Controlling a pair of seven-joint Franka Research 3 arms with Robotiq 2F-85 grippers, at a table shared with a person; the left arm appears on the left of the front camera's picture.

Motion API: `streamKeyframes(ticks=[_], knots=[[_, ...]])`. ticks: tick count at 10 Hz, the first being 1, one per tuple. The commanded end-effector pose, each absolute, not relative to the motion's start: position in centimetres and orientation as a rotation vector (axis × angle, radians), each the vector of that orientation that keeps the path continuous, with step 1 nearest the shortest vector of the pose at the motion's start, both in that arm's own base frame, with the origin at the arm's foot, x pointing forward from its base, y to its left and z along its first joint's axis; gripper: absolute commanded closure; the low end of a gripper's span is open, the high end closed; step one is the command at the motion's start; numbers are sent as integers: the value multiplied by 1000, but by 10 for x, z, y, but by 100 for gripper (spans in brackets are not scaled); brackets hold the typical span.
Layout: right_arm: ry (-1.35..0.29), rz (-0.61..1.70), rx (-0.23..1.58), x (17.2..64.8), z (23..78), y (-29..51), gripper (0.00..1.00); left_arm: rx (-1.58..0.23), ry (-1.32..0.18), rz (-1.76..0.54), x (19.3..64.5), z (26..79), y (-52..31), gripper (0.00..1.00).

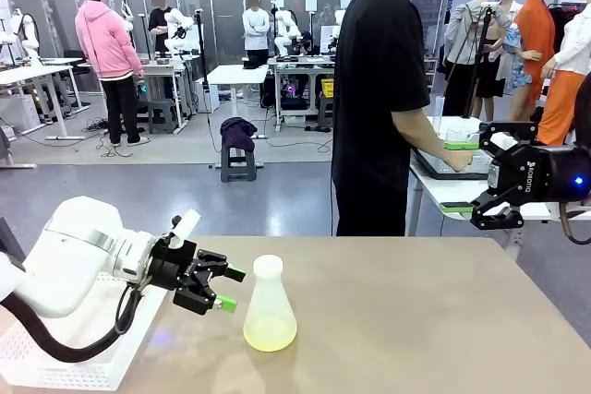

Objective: Prepare the solutions needed for the experiment.
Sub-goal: When the human places the Big flask in the center of the table, pick up the Big flask and place it in the left Organizing basket.

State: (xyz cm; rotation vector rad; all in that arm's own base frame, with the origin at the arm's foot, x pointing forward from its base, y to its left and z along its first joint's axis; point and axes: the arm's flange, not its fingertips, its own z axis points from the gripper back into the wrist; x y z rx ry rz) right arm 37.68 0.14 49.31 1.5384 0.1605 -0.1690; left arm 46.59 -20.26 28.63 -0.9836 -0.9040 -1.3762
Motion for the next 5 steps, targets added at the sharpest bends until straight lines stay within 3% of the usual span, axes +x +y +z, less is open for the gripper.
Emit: streamKeyframes(ticks=[1,5], knots=[[165,-177,1544,377,494,1,10,-886,-921,-1391,461,293,-213,0],[165,-177,1544,377,494,1,10,-790,-895,-1451,455,322,-231,0]])
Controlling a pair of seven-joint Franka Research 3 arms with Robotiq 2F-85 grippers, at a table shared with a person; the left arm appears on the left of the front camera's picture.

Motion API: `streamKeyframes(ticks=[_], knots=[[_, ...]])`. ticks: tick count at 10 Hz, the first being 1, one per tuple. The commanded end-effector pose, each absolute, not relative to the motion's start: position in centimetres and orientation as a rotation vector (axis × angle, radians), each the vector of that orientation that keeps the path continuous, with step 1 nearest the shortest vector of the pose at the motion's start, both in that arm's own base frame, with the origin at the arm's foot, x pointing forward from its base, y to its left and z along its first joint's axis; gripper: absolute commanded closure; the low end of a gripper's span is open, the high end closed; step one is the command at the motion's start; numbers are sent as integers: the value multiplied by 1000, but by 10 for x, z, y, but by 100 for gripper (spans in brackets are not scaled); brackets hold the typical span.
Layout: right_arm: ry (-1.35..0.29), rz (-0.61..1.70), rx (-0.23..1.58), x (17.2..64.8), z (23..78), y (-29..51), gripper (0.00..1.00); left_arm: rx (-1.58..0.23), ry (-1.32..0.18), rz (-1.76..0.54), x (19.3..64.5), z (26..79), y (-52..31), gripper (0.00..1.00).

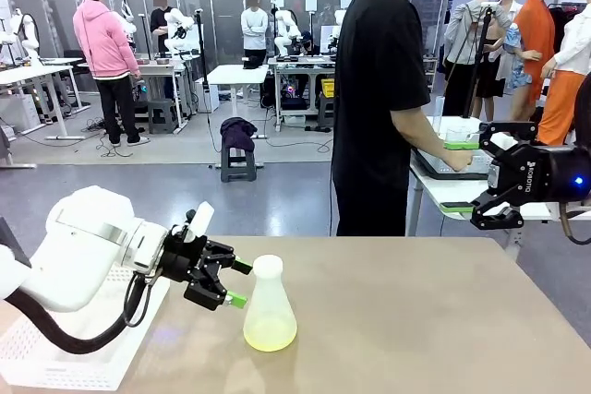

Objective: Prepare the solutions needed for the experiment.
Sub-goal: When the human places the Big flask in the center of the table, pick up the Big flask and place it in the left Organizing basket.

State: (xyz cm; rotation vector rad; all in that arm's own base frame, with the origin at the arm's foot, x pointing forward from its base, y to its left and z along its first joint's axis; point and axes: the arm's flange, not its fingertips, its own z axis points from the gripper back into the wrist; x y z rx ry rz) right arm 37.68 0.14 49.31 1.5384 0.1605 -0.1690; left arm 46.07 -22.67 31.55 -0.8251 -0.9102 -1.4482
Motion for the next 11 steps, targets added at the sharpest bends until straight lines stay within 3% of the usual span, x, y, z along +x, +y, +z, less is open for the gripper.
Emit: streamKeyframes(ticks=[1,11], knots=[[165,-177,1544,377,494,1,10,-804,-883,-1445,454,326,-234,0],[165,-177,1544,377,494,1,10,-1022,-905,-1412,474,300,-265,0]])
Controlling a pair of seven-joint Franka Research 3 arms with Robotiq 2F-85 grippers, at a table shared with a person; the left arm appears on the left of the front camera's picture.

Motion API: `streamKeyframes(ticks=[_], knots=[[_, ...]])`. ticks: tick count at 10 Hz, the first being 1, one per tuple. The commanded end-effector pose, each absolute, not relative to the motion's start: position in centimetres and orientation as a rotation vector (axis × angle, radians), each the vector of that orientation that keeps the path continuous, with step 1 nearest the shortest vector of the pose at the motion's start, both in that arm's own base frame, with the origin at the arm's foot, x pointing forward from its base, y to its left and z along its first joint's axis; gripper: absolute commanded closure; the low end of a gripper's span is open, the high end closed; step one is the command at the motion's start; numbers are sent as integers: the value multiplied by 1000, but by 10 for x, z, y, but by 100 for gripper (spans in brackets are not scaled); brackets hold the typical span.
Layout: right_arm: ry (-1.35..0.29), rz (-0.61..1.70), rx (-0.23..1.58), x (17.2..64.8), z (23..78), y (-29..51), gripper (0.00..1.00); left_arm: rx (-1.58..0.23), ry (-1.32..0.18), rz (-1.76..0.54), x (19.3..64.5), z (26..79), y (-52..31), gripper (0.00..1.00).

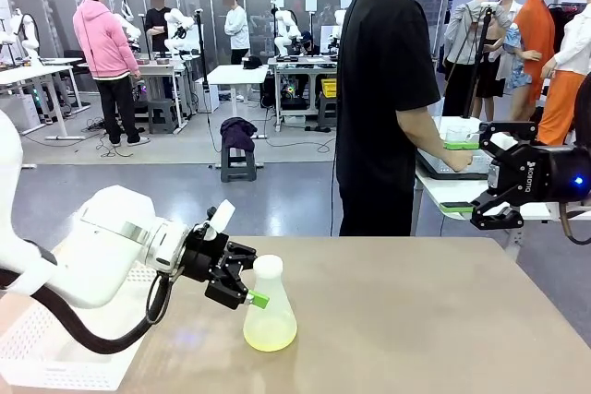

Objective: Prepare the solutions needed for the experiment.
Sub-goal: When the human places the Big flask in the center of the table, pick up the Big flask and place it in the left Organizing basket.

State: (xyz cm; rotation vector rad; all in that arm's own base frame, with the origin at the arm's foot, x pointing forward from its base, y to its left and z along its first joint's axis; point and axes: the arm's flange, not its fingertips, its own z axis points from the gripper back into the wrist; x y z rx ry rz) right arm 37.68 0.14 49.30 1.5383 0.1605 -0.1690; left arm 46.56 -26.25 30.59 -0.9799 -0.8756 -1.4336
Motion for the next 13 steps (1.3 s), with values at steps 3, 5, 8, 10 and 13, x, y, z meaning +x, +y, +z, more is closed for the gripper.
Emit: streamKeyframes(ticks=[3,5,8,10,13], knots=[[165,-177,1544,377,494,1,10,-1099,-894,-1457,474,292,-269,0],[165,-177,1544,377,494,1,10,-1144,-882,-1474,475,286,-272,0],[165,-177,1544,377,494,1,10,-1228,-859,-1498,478,281,-270,17],[165,-177,1544,377,494,1,10,-1249,-861,-1476,483,277,-268,35],[165,-177,1544,377,494,1,10,-1288,-842,-1450,491,268,-273,43]])
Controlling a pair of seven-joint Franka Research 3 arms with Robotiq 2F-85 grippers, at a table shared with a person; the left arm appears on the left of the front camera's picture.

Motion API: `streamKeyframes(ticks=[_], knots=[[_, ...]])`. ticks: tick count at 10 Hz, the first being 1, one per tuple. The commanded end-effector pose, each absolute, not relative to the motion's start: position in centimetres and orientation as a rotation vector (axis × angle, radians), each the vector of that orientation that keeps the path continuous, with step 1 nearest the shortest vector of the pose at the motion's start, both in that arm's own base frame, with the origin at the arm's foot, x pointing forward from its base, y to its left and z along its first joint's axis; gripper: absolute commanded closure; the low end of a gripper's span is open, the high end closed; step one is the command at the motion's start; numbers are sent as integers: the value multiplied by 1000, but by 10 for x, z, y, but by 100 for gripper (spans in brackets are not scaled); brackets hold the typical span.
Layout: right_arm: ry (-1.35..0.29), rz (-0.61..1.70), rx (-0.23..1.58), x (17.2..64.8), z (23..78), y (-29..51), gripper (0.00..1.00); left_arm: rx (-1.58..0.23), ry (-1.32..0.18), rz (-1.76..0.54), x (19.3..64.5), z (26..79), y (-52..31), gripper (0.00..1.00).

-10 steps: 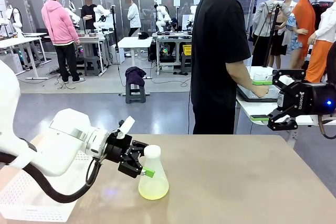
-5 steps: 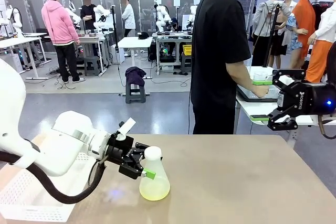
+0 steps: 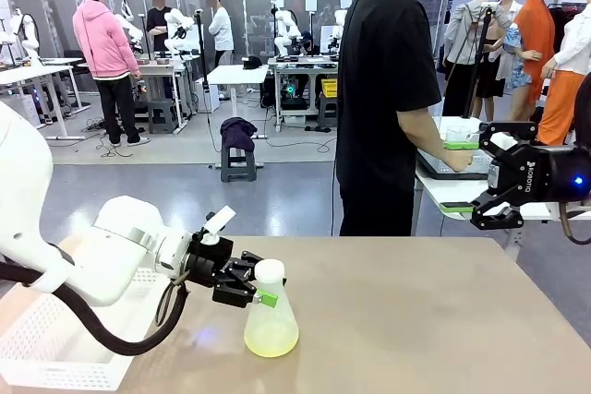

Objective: Prepare the solutions needed for the experiment.
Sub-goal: When the human places the Big flask in the center of the table, pick up the Big flask and place it in the left Organizing basket.

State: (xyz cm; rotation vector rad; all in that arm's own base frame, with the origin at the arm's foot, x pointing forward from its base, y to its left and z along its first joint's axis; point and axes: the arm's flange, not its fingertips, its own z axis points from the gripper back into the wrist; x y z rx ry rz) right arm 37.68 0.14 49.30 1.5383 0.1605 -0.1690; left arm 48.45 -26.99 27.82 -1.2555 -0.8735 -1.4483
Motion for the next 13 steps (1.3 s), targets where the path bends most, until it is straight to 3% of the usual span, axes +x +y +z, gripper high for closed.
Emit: streamKeyframes(ticks=[1,2,3,4,5,13], knots=[[165,-177,1544,377,494,1,10,-1296,-831,-1433,494,265,-275,71],[165,-177,1544,377,494,1,10,-1302,-824,-1426,495,264,-276,61],[165,-177,1544,377,494,1,10,-1300,-821,-1425,495,264,-277,90],[165,-177,1544,377,494,1,10,-1300,-822,-1426,494,263,-276,79],[165,-177,1544,377,494,1,10,-1310,-815,-1416,493,263,-275,100],[165,-177,1544,377,494,1,10,-1366,-804,-1419,489,269,-260,100]])
